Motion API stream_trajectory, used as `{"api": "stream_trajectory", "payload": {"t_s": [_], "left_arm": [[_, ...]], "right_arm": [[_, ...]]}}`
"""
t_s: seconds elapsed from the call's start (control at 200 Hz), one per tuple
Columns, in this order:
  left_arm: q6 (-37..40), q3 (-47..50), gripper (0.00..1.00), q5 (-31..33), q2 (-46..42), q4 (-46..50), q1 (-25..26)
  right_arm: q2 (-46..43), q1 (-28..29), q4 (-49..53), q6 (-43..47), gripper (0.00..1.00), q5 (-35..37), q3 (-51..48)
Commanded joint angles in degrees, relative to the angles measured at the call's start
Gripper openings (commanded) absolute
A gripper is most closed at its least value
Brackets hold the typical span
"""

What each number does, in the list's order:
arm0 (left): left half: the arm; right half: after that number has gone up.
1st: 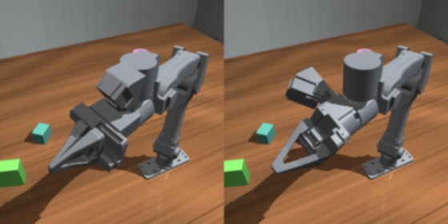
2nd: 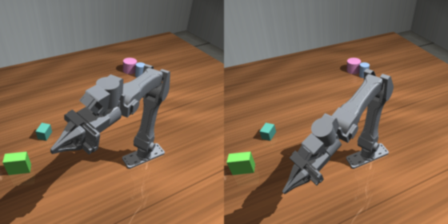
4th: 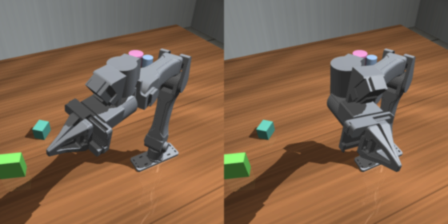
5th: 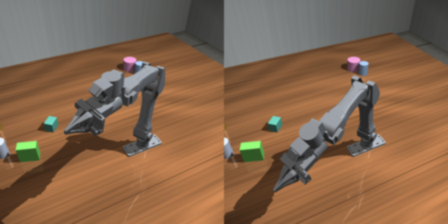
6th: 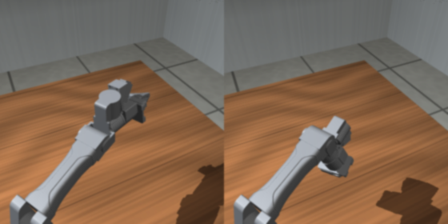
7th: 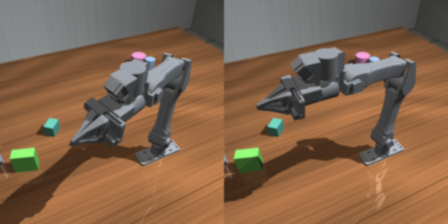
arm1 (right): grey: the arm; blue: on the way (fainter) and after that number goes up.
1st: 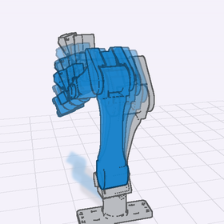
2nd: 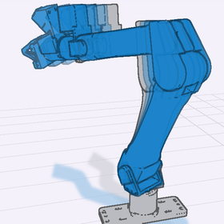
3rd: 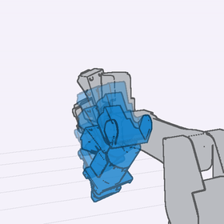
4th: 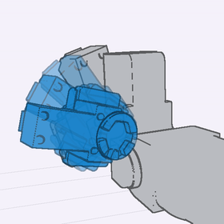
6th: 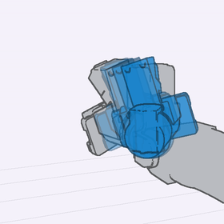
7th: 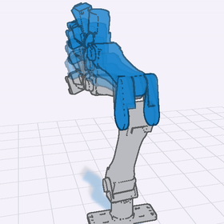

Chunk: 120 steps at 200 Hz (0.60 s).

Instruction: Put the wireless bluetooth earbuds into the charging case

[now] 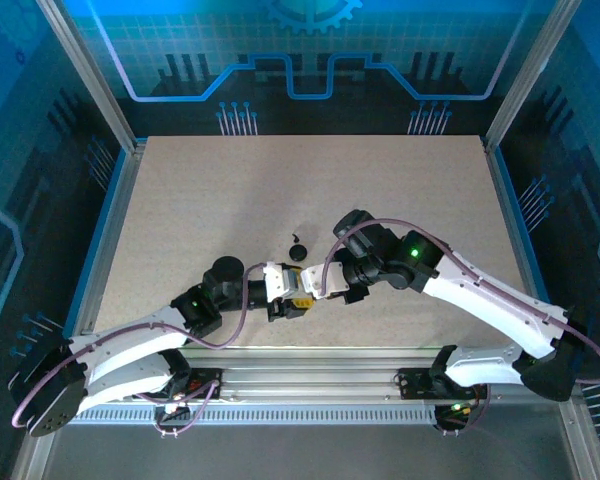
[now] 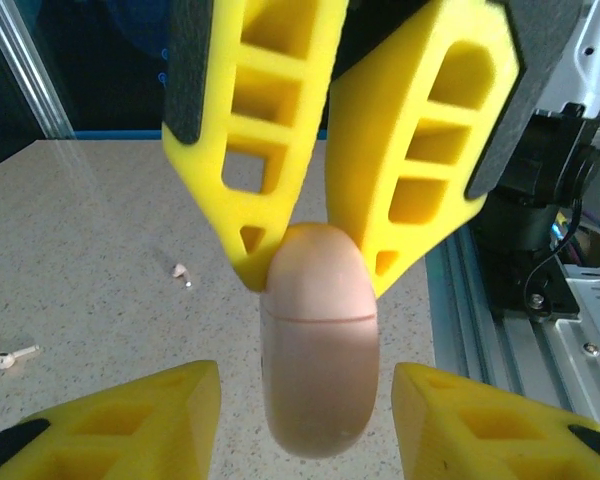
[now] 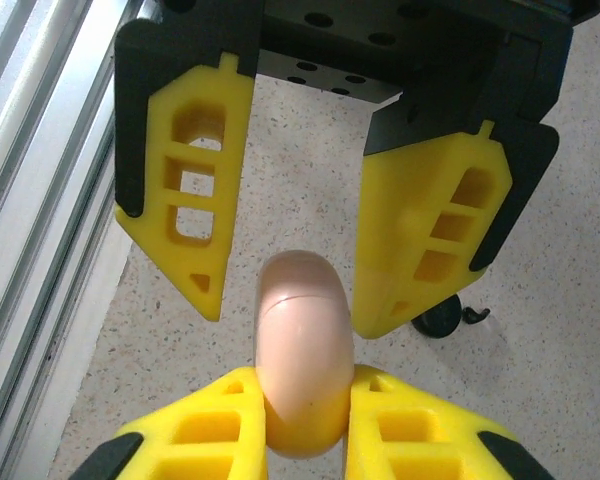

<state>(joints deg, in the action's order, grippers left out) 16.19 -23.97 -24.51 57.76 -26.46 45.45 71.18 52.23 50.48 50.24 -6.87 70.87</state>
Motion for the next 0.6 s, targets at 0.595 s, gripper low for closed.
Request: {"api": "stream_trajectory", "payload": {"t_s": [0.595], "left_arm": [[-1.8, -1.6, 0.16, -2.6, 0.3, -3.4, 0.9]], "right_arm": [[-3.2, -0.4, -4.6, -2.9, 0.47, -4.8, -2.4]]}}
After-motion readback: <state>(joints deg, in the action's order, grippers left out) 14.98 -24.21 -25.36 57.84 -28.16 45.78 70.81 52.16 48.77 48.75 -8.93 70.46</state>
